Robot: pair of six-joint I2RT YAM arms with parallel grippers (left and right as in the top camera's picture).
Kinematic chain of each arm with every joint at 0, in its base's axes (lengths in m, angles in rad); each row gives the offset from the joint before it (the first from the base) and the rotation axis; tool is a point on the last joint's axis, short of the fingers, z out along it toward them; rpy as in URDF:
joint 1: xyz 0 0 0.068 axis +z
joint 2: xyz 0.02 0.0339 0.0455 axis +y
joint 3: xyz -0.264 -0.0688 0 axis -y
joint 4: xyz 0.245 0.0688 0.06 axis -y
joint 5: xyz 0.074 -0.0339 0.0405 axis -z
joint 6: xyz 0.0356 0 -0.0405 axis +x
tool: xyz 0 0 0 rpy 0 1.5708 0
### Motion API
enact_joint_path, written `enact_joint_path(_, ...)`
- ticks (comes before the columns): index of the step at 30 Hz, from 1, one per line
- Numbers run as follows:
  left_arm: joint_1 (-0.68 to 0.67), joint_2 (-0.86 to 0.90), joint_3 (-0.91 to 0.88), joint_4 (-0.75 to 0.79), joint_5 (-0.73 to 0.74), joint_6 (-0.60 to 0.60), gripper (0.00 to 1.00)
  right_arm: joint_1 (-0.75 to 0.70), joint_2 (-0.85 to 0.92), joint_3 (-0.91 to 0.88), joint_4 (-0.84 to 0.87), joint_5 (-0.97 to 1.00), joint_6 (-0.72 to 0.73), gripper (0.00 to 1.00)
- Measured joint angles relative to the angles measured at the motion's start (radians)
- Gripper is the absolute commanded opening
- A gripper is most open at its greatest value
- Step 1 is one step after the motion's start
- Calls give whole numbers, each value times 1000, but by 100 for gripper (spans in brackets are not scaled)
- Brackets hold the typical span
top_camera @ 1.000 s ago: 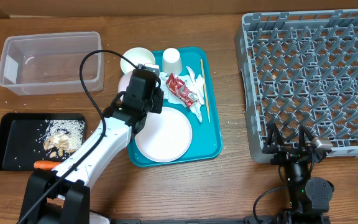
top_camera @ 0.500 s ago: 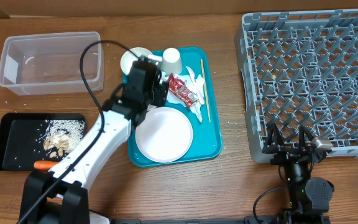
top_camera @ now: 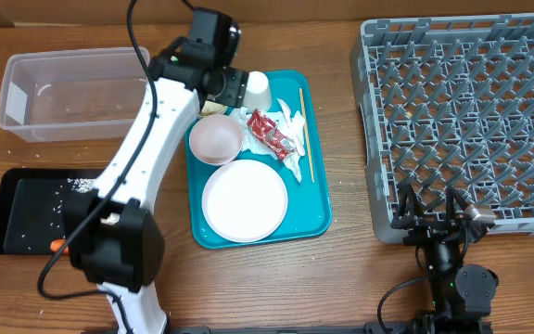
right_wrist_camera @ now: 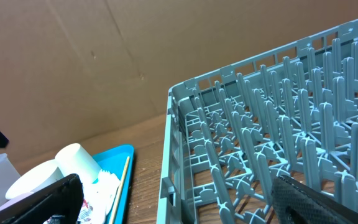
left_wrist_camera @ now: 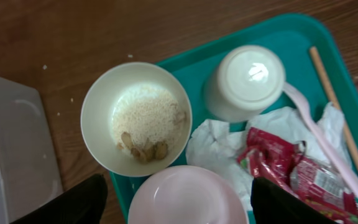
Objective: Sort waste into correct bins and load items into the dishwasher rack
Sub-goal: 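Grasp the second white bowl with scraps using the left gripper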
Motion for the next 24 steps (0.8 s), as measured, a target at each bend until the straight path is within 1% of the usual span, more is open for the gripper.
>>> enact_joint_path(5,65,97,0,8,116,39,74,0,0,0,0,0,0,100)
enact_joint_path(9,69,163,0,24,144,87,74,0,0,0,-1,0,0,100)
enact_joint_path(15,30,213,0,69,131,121,72,0,0,0,-1,0,0,100)
enact_joint_path(18,16,234,0,89,116,126,69,0,0,0,0,0,0,100)
enact_joint_path(24,14,285,0,110,40,130,65,0,0,0,0,0,0,100)
